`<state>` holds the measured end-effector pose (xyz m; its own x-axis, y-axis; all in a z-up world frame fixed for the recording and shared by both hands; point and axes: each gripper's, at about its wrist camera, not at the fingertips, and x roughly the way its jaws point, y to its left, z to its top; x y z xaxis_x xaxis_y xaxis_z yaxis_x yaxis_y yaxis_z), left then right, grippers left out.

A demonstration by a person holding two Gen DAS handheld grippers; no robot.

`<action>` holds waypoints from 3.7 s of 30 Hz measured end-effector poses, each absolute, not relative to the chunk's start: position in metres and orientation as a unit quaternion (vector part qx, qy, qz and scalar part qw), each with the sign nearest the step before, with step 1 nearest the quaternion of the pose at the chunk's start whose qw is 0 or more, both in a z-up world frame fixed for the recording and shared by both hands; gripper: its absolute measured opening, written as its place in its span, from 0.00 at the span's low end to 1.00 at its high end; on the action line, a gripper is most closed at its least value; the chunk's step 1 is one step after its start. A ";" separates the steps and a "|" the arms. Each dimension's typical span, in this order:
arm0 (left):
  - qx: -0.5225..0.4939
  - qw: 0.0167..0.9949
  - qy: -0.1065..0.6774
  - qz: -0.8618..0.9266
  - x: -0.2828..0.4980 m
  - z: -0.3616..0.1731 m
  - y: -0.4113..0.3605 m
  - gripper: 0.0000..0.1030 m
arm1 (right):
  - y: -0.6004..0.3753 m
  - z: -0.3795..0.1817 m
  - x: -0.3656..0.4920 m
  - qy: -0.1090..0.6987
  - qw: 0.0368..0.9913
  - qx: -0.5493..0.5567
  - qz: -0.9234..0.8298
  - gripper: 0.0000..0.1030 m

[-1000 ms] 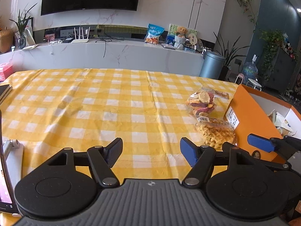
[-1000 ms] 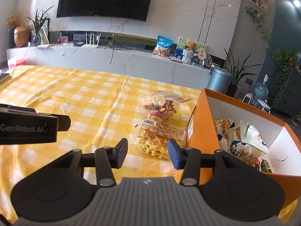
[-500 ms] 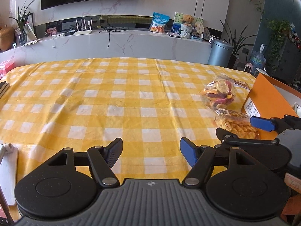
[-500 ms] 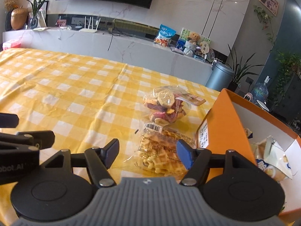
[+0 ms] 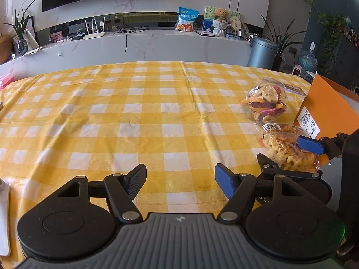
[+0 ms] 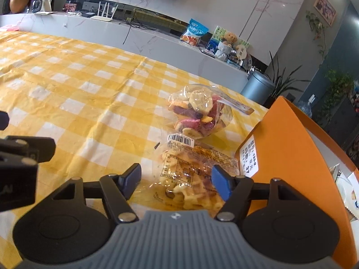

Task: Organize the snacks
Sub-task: 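Grasp the waffle pack with the right tool while the left tool grasps the dried-fruit pack, then carry the waffle pack and dried-fruit pack over the orange box with both tools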

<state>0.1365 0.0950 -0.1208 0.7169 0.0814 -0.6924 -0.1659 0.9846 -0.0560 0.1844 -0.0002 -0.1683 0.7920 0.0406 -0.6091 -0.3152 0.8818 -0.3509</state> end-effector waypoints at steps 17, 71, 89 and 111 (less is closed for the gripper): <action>-0.041 0.933 0.353 0.060 0.132 -0.098 0.085 0.80 | -0.016 -0.127 0.164 0.264 0.928 -0.222 0.137 0.09; 0.394 0.838 0.333 -0.177 0.287 -0.136 -0.073 0.43 | -0.293 -0.059 0.244 0.326 0.945 -0.003 0.008 0.06; 0.386 0.861 0.294 -0.152 0.278 -0.105 -0.073 0.07 | -0.303 -0.088 0.275 0.411 0.909 -0.072 -0.012 0.13; 0.337 0.899 0.179 -0.213 0.226 0.021 -0.151 0.02 | -0.337 -0.057 0.241 0.395 0.916 0.063 0.023 0.58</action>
<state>0.2260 -0.1510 0.0205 0.8455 -0.2622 -0.4652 0.5035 0.6817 0.5308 0.2410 -0.3370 -0.0569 0.6873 0.0911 -0.7206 0.0083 0.9911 0.1332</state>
